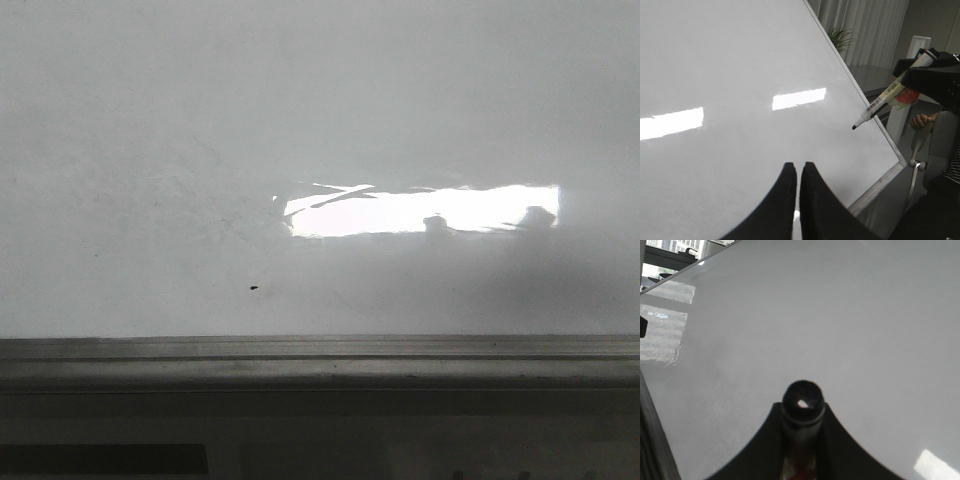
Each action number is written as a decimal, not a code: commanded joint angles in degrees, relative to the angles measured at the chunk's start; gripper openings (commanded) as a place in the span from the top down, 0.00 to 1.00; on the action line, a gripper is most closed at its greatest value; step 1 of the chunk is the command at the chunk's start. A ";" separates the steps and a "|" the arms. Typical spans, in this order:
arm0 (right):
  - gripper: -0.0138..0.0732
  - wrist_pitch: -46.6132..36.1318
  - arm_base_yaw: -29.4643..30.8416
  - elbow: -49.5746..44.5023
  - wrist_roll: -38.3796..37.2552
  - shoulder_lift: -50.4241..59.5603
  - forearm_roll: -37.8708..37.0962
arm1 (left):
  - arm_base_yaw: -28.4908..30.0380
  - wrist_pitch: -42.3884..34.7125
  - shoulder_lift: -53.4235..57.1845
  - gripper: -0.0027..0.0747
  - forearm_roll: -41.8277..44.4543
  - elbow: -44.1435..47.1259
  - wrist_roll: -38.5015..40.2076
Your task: Write number 6 on whiteboard
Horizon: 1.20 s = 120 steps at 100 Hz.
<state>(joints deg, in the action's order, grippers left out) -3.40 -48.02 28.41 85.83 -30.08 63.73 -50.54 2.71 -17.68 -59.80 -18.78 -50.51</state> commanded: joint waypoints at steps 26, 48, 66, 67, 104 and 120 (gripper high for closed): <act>0.91 -3.17 0.17 0.21 -72.29 -2.56 -77.27 | -0.20 -2.13 -0.43 0.99 -0.67 -1.59 0.65; 0.91 -11.53 0.30 0.21 -74.27 -6.09 -79.60 | -0.20 -2.13 -0.43 0.99 -0.67 -1.59 0.65; 0.91 -10.62 3.86 0.21 -71.22 -5.75 -79.39 | -0.20 -2.13 -0.43 0.99 -0.67 -1.59 0.65; 0.91 -10.62 3.86 0.21 -70.98 -5.75 -79.39 | -0.20 -2.13 -0.43 0.99 -0.67 -1.59 0.65; 0.92 -22.61 11.61 0.21 -70.30 -10.59 -70.93 | -0.20 -2.13 -0.43 0.99 -0.67 -1.59 0.65; 0.92 -21.45 11.61 0.21 -70.30 -11.24 -70.93 | -0.20 -2.13 -0.43 0.99 -0.67 -1.59 0.65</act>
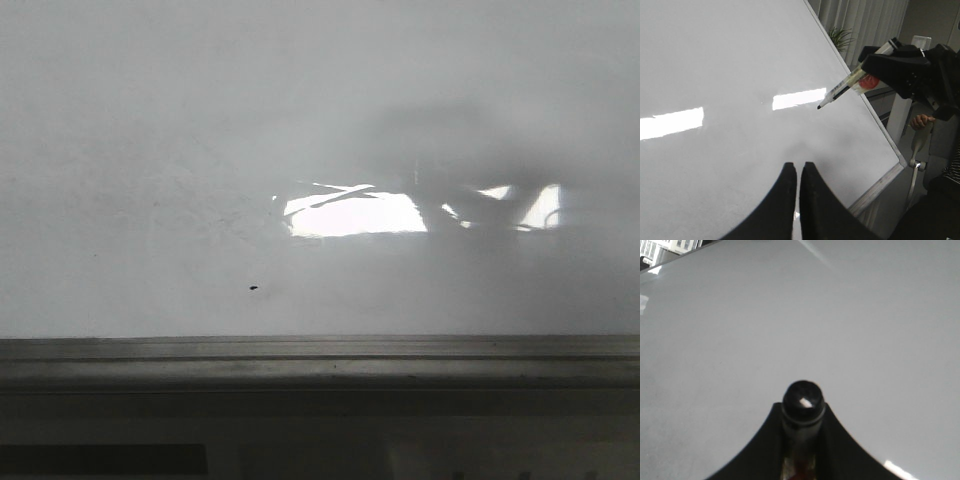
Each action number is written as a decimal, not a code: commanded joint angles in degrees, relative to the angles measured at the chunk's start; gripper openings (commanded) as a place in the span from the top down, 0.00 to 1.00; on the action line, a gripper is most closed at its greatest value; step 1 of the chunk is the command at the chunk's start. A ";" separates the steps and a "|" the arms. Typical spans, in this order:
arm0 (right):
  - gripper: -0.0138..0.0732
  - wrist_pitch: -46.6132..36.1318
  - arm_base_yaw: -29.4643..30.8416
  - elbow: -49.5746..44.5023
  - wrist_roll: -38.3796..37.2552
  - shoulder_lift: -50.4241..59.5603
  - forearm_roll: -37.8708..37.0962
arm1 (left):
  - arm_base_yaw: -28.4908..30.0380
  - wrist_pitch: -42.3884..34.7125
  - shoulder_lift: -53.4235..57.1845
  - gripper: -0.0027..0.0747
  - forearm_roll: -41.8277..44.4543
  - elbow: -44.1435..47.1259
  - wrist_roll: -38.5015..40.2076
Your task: Write number 6 on whiteboard
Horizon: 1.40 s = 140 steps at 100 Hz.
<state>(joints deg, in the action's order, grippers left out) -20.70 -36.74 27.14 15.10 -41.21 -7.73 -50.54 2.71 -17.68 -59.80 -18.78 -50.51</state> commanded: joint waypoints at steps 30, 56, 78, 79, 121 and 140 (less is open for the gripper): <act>0.92 -0.12 0.34 0.76 0.43 -0.11 1.13 | -0.20 -2.24 -0.43 0.99 -0.67 -1.59 0.65; 0.92 -6.62 0.34 -4.98 0.43 -0.11 2.81 | -0.20 -1.23 -0.43 0.99 -1.35 -1.59 0.65; 0.92 -15.20 0.34 -5.79 0.43 -2.43 3.33 | -0.20 -1.23 -0.43 0.99 -1.35 -1.59 0.65; 0.92 -15.43 0.34 -5.79 0.43 -2.61 3.33 | -0.20 -1.23 -0.43 0.99 -1.35 -1.59 0.65; 0.92 -27.93 0.34 -5.79 4.58 -13.28 7.73 | -0.20 -1.23 -0.43 0.99 -1.35 -1.59 0.65; 0.92 -27.57 0.56 -5.79 5.08 -13.79 10.89 | -0.20 -1.10 -0.43 0.99 -1.35 -1.59 0.65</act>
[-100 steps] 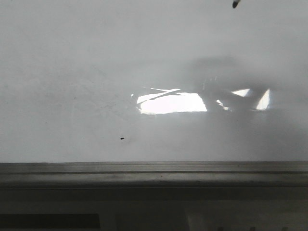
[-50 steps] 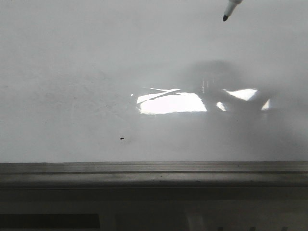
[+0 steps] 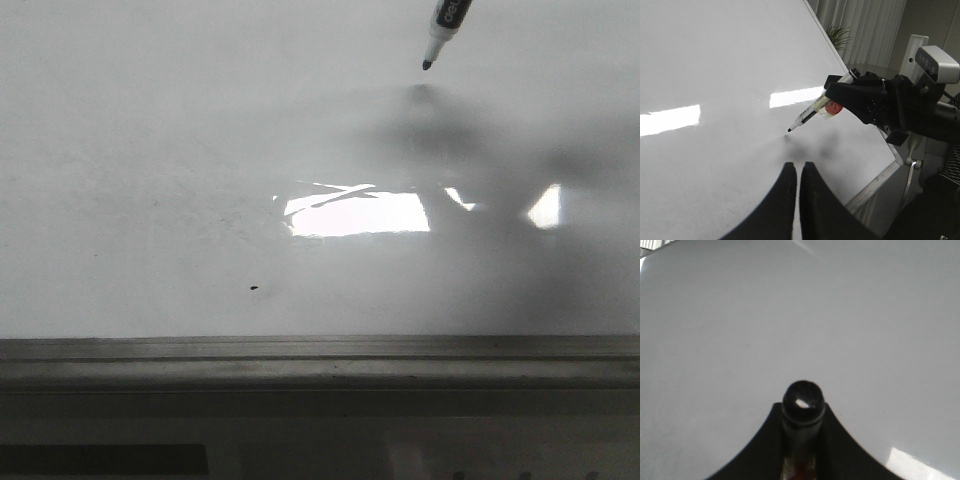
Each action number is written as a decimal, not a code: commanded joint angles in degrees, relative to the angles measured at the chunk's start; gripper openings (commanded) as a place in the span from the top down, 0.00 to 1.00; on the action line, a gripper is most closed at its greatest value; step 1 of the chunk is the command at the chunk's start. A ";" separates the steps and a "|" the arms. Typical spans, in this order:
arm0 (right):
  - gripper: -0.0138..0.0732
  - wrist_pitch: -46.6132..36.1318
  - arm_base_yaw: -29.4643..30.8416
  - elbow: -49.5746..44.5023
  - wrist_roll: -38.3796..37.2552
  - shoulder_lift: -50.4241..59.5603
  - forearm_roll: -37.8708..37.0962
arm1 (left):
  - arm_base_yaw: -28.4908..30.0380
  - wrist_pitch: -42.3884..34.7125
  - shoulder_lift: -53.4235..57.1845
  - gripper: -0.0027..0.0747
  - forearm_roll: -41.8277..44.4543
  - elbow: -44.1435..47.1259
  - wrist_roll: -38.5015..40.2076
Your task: Write number 6 on whiteboard
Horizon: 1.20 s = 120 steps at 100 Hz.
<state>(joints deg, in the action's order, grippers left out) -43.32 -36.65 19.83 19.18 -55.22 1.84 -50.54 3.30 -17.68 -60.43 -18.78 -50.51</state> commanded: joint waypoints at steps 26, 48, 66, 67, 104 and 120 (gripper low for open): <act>0.92 0.24 0.46 1.52 3.33 0.22 7.71 | -0.20 -1.69 -0.43 0.99 -0.72 -1.59 0.65; 0.92 3.47 0.46 1.52 3.23 0.22 7.71 | -0.20 -1.69 -0.43 0.99 -0.72 -1.59 0.65; 0.92 7.16 0.03 1.52 2.05 0.22 6.93 | -0.20 -1.69 -0.43 0.99 -0.72 -1.59 0.65; 0.92 7.35 -0.15 1.52 2.05 0.22 6.93 | -0.20 -1.69 -0.43 0.99 -0.72 -1.59 0.65; 0.92 18.89 -6.41 1.52 1.81 0.22 7.05 | -0.20 -1.69 -0.43 0.99 -0.72 -1.59 0.65; 0.91 25.05 -6.15 1.52 2.31 2.45 7.58 | -0.20 -1.69 -0.43 0.99 -0.72 -1.59 0.65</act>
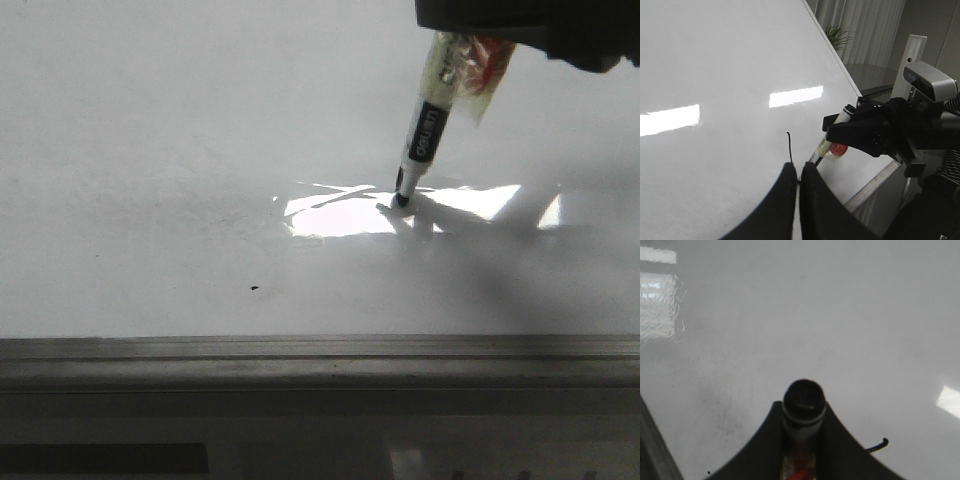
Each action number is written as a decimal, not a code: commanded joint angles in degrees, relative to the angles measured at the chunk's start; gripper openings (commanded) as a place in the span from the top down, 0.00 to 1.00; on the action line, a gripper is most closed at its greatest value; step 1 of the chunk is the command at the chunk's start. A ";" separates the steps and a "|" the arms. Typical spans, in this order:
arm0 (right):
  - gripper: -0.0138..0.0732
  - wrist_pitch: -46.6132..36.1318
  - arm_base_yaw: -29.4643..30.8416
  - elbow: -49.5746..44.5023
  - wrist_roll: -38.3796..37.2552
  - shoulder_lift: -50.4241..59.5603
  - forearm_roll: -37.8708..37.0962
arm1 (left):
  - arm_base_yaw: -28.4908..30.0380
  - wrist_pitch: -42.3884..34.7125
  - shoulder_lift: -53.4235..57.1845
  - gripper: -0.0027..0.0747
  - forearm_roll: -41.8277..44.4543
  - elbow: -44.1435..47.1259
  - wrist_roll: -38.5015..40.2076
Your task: Write number 6 on whiteboard
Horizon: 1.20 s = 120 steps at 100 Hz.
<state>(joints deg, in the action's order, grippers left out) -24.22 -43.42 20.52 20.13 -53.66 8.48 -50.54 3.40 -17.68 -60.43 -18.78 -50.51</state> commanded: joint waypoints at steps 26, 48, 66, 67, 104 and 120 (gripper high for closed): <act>0.91 8.73 5.39 0.83 2.01 6.14 0.93 | -0.20 -1.79 -0.43 0.99 -0.72 -1.59 0.65; 0.91 7.44 7.62 3.21 2.01 6.67 -0.19 | -0.20 -1.79 -0.43 0.99 -0.72 -1.59 0.65; 0.91 8.43 6.93 6.40 2.01 3.71 -1.42 | -0.20 -1.79 -0.43 0.99 -0.72 -1.59 0.65; 0.91 8.32 6.90 6.41 2.01 3.57 -1.56 | -0.20 -1.79 -0.43 0.99 -0.72 -1.59 0.65; 0.91 5.92 3.76 10.84 2.01 -3.41 -1.78 | -0.20 -0.36 -0.43 0.99 -0.72 -1.59 0.65; 0.91 6.01 3.76 10.95 2.01 -4.36 -1.78 | -0.20 0.93 -0.43 0.99 -0.72 -1.59 0.65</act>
<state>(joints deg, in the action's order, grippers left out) -15.85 -40.04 29.96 20.65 -57.23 7.59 -50.54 5.30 -17.68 -60.43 -18.78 -50.51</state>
